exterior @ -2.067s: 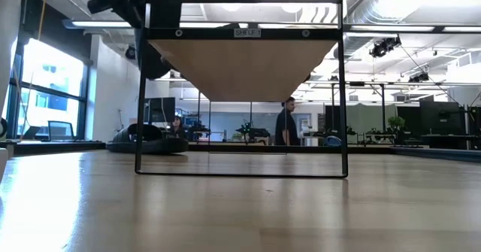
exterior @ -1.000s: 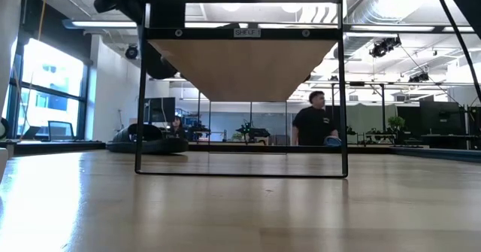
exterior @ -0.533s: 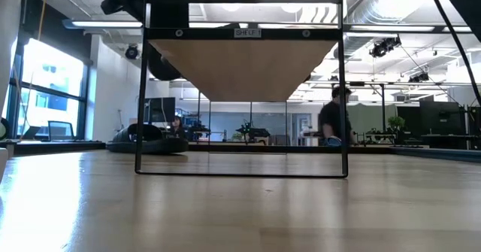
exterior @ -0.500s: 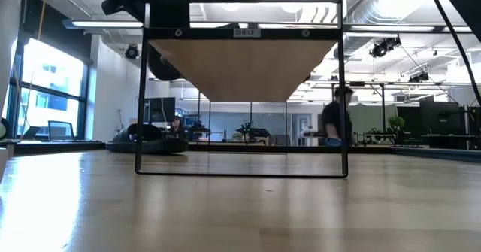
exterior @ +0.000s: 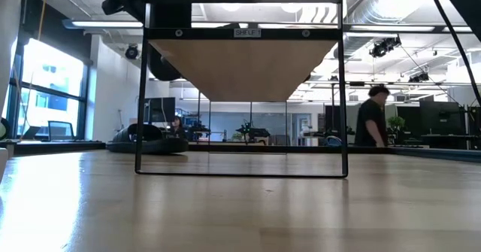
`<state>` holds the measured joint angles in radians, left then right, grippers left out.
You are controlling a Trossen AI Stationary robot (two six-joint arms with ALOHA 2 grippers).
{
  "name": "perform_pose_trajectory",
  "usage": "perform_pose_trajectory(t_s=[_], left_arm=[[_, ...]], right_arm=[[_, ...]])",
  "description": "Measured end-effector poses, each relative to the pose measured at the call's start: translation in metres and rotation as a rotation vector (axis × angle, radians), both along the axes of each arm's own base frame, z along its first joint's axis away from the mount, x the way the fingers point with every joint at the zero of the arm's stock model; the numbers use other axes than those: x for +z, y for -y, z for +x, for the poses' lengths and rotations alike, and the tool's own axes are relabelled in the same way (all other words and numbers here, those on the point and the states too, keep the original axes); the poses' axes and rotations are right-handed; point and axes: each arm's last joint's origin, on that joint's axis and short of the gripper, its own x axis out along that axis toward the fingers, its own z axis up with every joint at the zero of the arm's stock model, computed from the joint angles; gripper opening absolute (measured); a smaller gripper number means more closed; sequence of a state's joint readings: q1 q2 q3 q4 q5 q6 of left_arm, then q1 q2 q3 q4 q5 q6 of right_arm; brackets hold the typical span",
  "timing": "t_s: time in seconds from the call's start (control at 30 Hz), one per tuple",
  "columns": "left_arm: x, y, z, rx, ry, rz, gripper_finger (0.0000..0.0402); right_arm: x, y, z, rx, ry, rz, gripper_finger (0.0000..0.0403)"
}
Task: Pick and place slides into the shelf
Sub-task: Put the black slipper under the shelf
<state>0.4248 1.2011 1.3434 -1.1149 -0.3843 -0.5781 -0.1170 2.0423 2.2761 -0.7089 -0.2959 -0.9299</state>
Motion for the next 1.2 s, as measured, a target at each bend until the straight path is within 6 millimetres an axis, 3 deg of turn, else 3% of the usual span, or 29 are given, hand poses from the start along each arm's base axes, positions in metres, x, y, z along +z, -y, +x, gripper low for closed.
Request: perform_pose_trajectory(t_s=[1.2], left_arm=[[0.0067,-0.0025,0.0092,-0.053,0.119,0.014,0.0000]], right_arm=[[-0.0103,-0.0010,-0.0045,-0.158,-0.122,-0.199,0.0147]])
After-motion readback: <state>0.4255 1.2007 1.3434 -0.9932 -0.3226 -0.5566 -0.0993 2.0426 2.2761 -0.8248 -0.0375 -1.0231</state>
